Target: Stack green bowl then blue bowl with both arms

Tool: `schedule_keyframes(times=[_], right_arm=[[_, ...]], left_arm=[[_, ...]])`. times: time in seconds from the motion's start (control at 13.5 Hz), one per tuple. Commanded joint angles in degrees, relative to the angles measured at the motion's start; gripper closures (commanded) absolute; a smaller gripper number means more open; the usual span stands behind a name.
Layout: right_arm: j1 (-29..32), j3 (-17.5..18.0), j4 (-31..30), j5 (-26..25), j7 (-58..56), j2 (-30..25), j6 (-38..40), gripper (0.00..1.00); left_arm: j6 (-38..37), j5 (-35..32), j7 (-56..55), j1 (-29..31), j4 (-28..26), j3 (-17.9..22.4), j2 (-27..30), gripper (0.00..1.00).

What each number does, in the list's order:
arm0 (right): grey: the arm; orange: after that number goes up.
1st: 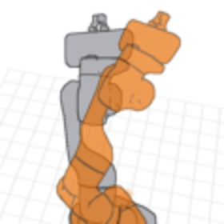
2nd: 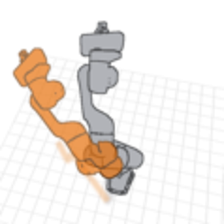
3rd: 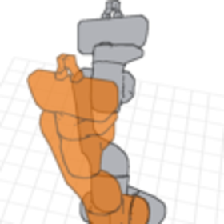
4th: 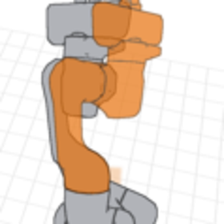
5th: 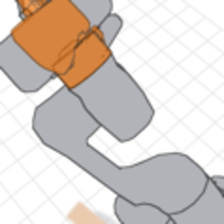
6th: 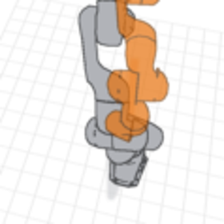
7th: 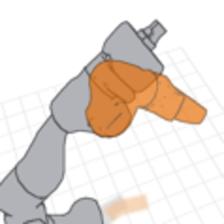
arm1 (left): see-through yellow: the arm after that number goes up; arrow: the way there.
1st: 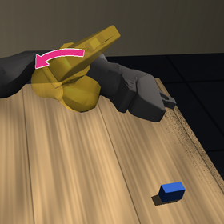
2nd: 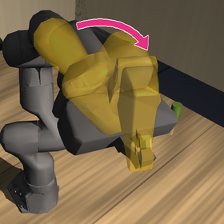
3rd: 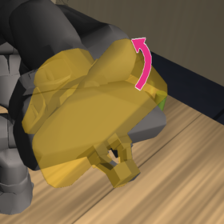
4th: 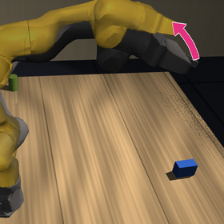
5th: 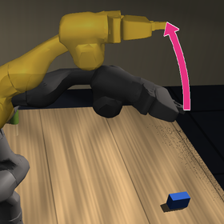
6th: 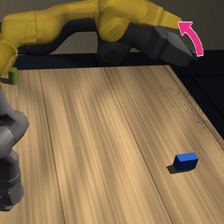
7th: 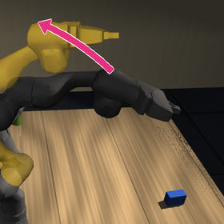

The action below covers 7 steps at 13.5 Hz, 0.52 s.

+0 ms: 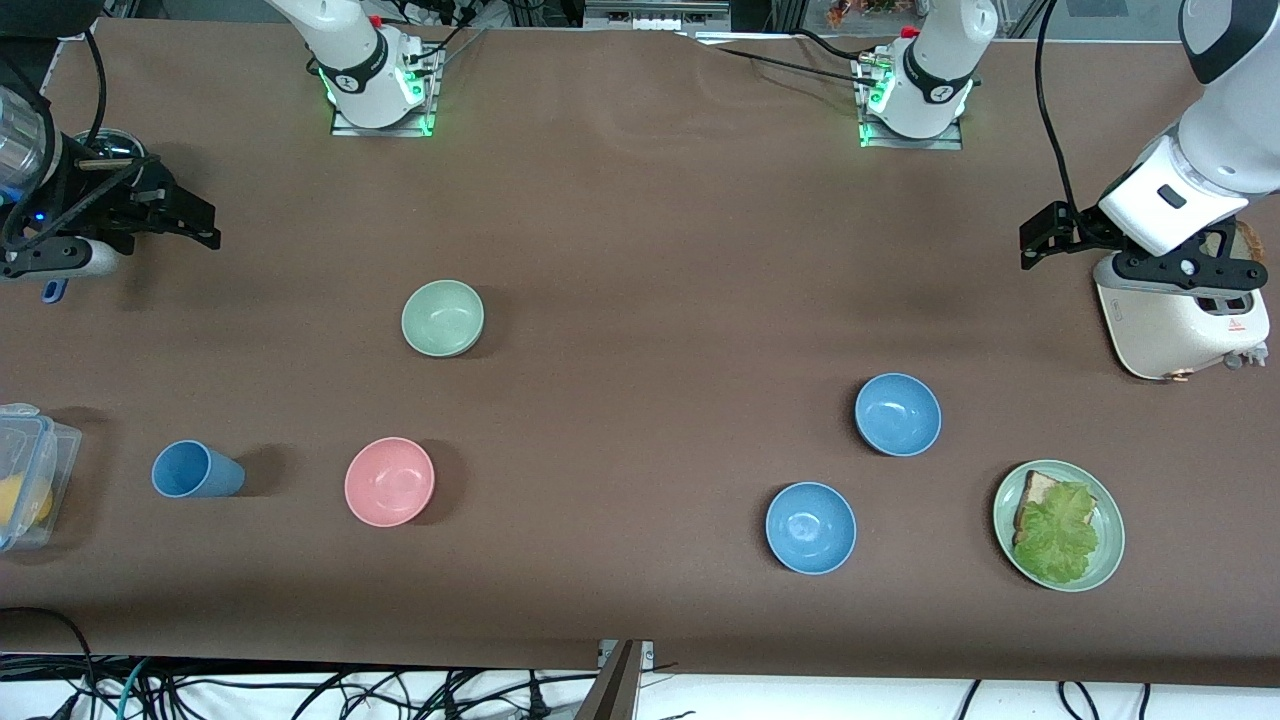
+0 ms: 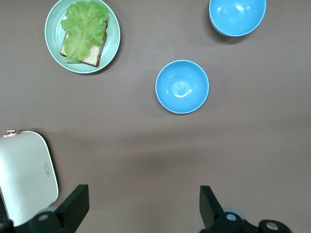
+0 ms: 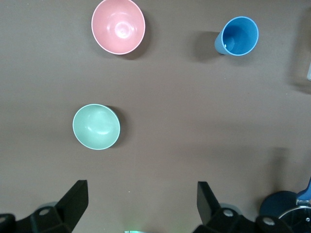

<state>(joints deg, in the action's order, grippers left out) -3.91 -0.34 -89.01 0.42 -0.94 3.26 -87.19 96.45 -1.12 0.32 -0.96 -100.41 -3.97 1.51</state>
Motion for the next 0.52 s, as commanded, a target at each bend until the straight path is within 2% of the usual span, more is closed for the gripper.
schedule_keyframes(times=[0.0, 0.15, 0.22, 0.44], right_arm=[[0.0, 0.6, 0.9, 0.0, -0.2, 1.8, -0.1, 0.01], [0.6, 0.3, 0.8, 2.6, -0.7, 2.4, -0.3, 0.01], [0.3, 0.3, 0.8, 3.8, -1.0, 5.1, 0.1, 0.01], [-0.8, 0.9, 0.6, 4.0, -0.9, 9.5, 0.3, 0.01]], left_arm=[[-0.9, 1.0, -0.5, -0.4, 1.6, 0.2, -0.8, 0.0], [-0.9, 1.0, -0.5, -0.4, 1.6, 0.2, -0.8, 0.0], [-0.9, 1.0, -0.5, -0.4, 1.6, 0.2, -0.8, 0.0], [-1.0, 1.0, -0.5, -0.4, 1.6, 0.2, -0.8, 0.0]])
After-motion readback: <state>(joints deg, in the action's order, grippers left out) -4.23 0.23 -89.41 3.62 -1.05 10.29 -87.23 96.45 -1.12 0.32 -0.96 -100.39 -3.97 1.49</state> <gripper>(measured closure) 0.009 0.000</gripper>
